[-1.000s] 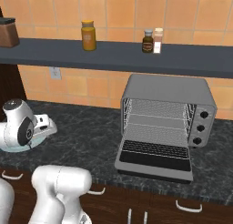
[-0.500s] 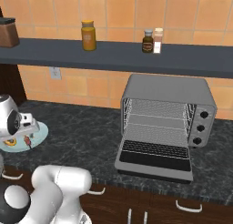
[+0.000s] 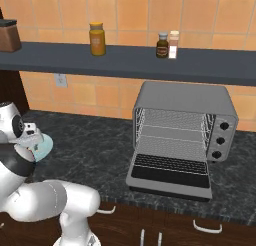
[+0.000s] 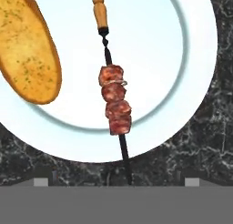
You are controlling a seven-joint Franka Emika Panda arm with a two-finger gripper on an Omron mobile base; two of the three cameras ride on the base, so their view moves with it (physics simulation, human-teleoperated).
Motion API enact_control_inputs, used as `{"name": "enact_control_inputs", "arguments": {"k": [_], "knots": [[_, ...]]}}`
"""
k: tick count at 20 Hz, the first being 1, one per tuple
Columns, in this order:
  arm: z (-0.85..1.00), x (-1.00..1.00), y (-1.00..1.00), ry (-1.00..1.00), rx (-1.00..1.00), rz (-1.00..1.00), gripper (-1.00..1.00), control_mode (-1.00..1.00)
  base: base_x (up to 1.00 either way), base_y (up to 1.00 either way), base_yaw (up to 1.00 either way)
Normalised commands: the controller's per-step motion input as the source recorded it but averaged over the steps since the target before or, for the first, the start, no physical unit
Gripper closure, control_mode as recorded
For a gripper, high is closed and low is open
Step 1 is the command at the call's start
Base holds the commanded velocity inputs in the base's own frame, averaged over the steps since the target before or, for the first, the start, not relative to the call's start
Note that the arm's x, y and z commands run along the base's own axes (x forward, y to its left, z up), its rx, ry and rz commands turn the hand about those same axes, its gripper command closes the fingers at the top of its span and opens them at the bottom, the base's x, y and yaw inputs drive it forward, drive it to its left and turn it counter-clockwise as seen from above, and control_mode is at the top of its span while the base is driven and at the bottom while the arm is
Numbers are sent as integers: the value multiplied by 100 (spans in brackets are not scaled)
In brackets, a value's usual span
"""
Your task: Pick up the kebab skewer and baguette bread, and place them inside the toaster oven. Close the toaster oven door and start by setting the timer.
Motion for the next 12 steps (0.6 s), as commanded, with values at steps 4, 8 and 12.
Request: {"name": "enact_control_inputs", "arguments": {"k": [4, 8, 12], "knots": [[-56, 25, 4, 1, 0, 0, -100, -100, 0, 0, 0], [-48, 6, 0, 0, 0, 0, -100, -100, 0, 0, 0], [-31, 14, 3, 0, 0, 0, -100, -100, 0, 0, 0]]}}
